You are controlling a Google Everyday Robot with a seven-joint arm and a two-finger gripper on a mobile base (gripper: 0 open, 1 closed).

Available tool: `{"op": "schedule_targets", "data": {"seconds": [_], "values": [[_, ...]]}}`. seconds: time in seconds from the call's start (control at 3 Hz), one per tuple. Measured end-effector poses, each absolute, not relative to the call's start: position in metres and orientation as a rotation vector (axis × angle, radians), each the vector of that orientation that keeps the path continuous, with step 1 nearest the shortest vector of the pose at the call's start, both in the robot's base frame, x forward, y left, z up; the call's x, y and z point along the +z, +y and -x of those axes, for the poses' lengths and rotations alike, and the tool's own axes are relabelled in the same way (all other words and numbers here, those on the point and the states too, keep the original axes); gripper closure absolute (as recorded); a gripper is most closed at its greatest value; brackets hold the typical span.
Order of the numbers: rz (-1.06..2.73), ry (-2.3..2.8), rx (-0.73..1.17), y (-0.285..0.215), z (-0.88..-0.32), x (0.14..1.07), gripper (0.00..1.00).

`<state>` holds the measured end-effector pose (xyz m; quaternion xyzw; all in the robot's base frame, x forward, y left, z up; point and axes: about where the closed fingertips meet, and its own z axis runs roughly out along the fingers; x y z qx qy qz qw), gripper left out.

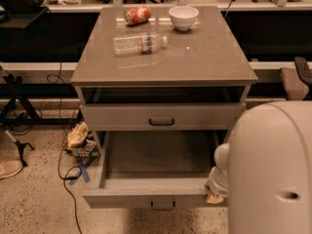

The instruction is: Open middle drawer

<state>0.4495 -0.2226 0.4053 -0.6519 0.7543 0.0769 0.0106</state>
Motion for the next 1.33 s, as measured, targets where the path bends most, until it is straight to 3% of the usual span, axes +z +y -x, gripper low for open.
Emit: {"op": "schedule_targets", "data": {"seconds": [0.67,1.33], "values": [[1.928,2.391,0.235,-0.229,-0.413,0.406,1.00],[1.930,2.392,0.238,-0.229,-0.413,0.405,0.58]]}}
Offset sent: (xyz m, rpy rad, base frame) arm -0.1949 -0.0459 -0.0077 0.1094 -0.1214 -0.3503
